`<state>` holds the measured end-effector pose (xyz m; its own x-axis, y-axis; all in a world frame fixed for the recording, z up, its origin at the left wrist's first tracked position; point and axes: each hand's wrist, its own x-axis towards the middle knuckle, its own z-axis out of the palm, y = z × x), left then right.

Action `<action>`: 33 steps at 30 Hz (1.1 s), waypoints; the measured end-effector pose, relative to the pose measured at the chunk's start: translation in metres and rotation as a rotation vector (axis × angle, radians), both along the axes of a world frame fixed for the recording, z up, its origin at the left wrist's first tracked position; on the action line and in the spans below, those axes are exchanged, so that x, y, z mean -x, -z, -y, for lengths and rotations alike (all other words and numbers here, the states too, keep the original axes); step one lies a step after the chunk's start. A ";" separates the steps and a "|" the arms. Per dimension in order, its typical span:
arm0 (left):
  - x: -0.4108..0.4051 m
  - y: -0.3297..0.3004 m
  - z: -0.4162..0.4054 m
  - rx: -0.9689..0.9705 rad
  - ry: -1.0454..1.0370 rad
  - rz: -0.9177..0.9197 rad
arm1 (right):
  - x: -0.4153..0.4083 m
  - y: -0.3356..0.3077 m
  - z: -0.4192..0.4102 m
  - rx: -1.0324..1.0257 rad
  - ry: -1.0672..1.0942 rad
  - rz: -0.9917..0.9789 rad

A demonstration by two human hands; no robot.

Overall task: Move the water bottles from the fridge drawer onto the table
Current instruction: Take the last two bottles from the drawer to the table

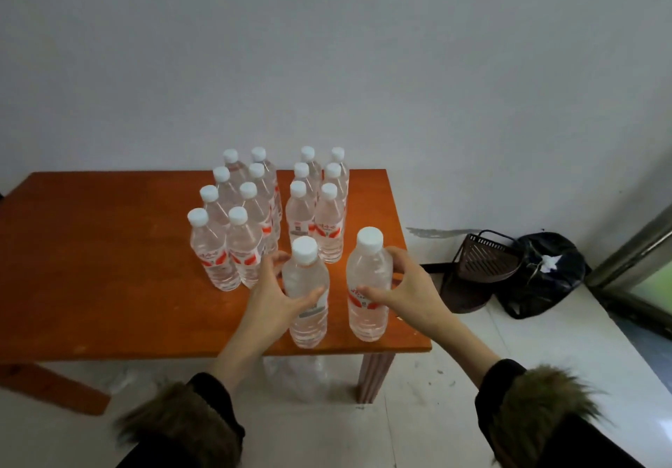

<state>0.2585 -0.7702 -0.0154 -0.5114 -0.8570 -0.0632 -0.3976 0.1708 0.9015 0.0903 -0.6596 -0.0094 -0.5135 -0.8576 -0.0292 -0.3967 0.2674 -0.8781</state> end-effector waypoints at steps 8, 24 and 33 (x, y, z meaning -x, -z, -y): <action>0.030 0.027 0.073 -0.019 0.056 0.075 | 0.024 0.031 0.069 -0.062 -0.007 0.081; 0.056 0.063 0.157 0.038 0.198 0.135 | 0.044 0.076 0.149 -0.188 0.036 0.110; 0.063 0.069 0.164 0.125 0.208 0.186 | 0.041 0.079 0.158 -0.159 0.101 0.163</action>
<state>0.1955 -0.9346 -0.0840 -0.6663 -0.7421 -0.0730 -0.4989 0.3709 0.7833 0.0498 -0.8175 -0.0881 -0.5736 -0.7803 -0.2492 -0.2174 0.4383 -0.8721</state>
